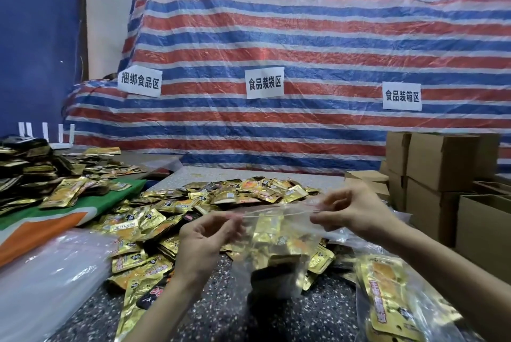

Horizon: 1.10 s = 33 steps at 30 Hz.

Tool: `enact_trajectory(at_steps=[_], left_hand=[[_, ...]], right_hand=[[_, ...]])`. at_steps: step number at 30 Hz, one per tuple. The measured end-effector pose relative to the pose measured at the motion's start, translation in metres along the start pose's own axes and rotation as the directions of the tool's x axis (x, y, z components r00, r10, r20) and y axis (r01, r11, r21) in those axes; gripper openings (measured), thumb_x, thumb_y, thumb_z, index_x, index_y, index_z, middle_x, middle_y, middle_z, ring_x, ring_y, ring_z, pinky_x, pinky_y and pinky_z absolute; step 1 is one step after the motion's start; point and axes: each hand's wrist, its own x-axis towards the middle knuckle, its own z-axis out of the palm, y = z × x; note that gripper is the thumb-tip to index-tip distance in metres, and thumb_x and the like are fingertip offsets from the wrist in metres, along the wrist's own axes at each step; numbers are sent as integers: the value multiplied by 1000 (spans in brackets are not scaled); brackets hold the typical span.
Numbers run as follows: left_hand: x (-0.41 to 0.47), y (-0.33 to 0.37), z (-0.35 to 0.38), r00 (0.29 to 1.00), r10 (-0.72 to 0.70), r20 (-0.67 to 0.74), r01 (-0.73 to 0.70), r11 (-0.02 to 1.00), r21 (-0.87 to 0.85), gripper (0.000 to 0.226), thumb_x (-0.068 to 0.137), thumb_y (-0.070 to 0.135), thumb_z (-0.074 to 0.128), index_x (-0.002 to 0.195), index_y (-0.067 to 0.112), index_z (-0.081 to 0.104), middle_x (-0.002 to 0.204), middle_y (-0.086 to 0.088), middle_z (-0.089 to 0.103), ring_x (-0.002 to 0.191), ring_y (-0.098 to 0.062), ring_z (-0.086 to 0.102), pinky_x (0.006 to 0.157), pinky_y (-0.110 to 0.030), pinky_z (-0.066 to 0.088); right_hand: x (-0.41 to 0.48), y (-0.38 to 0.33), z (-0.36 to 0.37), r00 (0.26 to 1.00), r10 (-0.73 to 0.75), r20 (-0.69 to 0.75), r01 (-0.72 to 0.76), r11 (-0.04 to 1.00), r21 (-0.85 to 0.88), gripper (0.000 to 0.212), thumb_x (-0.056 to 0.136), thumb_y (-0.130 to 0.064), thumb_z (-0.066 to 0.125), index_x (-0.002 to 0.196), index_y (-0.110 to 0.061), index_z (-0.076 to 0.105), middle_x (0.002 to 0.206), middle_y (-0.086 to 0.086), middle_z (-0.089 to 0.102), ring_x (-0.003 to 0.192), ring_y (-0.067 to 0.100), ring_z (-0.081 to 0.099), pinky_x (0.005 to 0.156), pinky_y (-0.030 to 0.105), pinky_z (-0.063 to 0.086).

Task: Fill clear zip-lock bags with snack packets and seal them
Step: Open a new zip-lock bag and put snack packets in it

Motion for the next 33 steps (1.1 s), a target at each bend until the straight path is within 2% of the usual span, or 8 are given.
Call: enact_trajectory(at_steps=[4,7,14,18,21,24,30,33], left_hand=[[1,9,-5,999,-30,-45,29,999,-34,11,77,16,71,82,16,81,77,-15,75,67,-20,70,63,-23,57],[4,23,-7,997,-11,-72,7,999,-48,13,74,18,72,82,17,81,78,-14,75,68,-18,70,63,-22,57],[13,52,-10,995,41,-93,-47,997,-68,16,66,22,77,81,20,82,83,-10,77,79,-16,73,69,-19,57],[9,51,-8,998,21,-61,-25,998,-54,12,68,17,75,79,18,81,79,-8,76,73,-11,71,64,-17,55],[3,46,-4,999,-31,-44,30,999,-28,9,70,16,72,76,16,79,77,-9,75,70,-13,70,61,-18,54],[1,43,2,996,-77,-37,76,997,-33,7,72,17,71,74,12,75,76,-13,73,68,-17,69,58,-23,56],[1,42,4,996,-68,-63,65,996,-61,15,75,17,71,79,2,70,72,-14,72,71,-15,69,60,-15,52],[0,44,3,997,-59,-49,56,997,-61,9,73,15,72,75,7,73,74,-12,73,71,-16,70,62,-16,53]], right_hand=[[-6,-3,-5,999,-19,34,20,999,-39,29,63,-27,82,79,-3,76,73,13,74,65,19,68,62,25,58],[-7,-10,-12,996,-43,72,45,999,-21,10,74,-14,79,81,-7,77,79,16,75,70,21,70,68,29,61],[-11,-23,-23,988,-155,20,153,985,81,13,68,-19,81,76,-10,80,78,13,76,68,21,72,62,24,58],[-12,-13,-21,994,-105,27,102,991,86,16,69,-21,80,79,-8,77,79,15,75,70,22,69,62,28,58],[-12,-3,-17,998,-38,53,33,995,98,10,78,-12,78,82,-4,73,82,17,72,72,20,65,63,30,54],[-11,2,-14,998,-7,66,3,998,66,4,85,-5,72,82,-5,70,79,8,71,72,17,63,65,31,50],[-14,2,-15,997,-11,82,3,995,100,10,85,-2,70,77,-8,69,77,7,69,71,18,60,67,33,46],[-17,-1,-16,994,-37,100,29,996,81,8,81,-10,77,76,-12,70,77,7,69,71,17,60,73,36,46]])
